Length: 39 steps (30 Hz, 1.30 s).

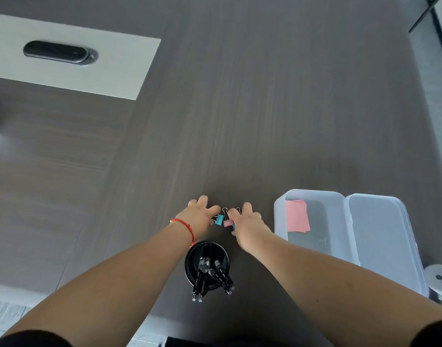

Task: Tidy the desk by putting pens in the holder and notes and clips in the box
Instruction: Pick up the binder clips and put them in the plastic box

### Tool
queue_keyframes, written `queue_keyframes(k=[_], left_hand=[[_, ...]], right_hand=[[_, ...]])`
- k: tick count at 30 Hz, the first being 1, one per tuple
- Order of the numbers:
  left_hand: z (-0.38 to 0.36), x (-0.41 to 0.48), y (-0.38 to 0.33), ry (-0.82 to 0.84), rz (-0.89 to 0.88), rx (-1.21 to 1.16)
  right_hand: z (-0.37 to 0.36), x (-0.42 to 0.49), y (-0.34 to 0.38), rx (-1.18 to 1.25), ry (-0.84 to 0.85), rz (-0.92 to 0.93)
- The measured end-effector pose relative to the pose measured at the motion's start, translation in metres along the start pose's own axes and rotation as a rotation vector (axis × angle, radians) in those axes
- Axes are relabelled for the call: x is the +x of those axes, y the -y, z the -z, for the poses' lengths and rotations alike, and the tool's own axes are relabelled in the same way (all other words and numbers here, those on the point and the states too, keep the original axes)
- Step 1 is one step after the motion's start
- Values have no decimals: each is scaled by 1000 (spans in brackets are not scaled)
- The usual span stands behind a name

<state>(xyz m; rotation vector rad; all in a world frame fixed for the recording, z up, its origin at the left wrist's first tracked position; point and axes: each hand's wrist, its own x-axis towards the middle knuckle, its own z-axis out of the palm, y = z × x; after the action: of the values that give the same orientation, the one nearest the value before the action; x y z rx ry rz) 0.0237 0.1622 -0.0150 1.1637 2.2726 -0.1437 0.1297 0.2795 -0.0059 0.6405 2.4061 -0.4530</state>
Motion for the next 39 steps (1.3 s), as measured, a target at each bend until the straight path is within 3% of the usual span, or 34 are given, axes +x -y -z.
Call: queue_keyframes(k=[11,24,32,39], left_hand=[[-9,3,7,-61,33,-145],[-16,-8,38,-84,49,-371],[-20,-21,43,-94,-53,-128],[-29,-28,35,-70,36,-93]], right_hand=[[-3,-4,-13,45,-61,31],[4,-2,-13,72,15,20],[-2,-1,-2,-100,45,33],[12,-15,-10,212,6,9]])
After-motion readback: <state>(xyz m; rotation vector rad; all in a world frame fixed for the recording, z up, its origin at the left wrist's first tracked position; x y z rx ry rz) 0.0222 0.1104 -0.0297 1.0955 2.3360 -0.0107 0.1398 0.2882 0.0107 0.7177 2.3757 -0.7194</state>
